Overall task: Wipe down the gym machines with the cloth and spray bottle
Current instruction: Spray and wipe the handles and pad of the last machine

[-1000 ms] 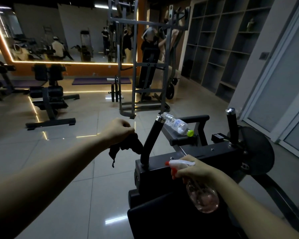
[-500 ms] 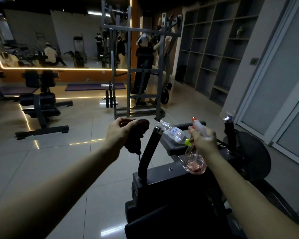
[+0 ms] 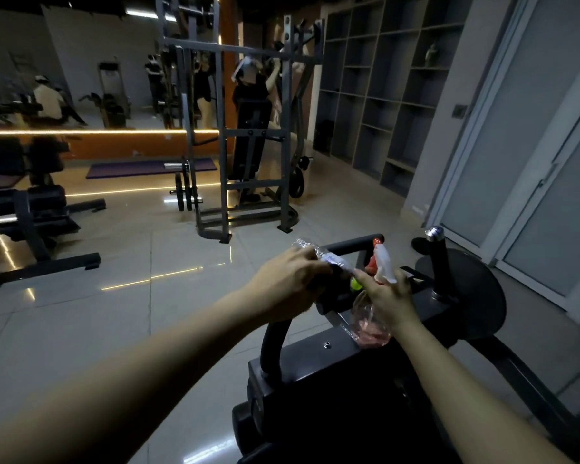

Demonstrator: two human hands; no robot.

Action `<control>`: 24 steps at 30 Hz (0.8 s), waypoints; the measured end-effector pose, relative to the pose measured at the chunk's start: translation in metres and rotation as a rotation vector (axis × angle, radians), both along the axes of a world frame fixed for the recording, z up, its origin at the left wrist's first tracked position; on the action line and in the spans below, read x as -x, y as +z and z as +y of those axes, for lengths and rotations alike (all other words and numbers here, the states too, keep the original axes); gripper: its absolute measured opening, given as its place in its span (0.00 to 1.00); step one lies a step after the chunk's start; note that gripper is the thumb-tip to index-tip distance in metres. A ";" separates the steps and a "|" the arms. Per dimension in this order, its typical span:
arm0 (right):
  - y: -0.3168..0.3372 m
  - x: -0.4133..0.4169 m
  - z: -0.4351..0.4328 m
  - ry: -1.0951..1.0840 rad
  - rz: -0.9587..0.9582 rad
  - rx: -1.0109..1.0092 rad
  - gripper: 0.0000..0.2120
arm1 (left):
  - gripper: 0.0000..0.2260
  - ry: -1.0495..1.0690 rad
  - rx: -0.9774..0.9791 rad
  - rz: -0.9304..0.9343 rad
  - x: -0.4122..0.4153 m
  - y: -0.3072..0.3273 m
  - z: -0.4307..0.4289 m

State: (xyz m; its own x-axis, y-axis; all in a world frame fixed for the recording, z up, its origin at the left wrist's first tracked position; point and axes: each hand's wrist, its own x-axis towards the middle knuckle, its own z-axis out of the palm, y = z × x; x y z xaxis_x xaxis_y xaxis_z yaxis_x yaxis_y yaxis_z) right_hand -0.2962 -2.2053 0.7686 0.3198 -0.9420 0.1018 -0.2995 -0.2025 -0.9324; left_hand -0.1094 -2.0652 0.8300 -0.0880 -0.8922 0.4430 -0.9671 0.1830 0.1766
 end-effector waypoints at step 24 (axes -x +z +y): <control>0.015 0.039 0.060 -0.258 -0.192 0.378 0.34 | 0.13 -0.029 0.041 -0.001 0.007 0.004 -0.003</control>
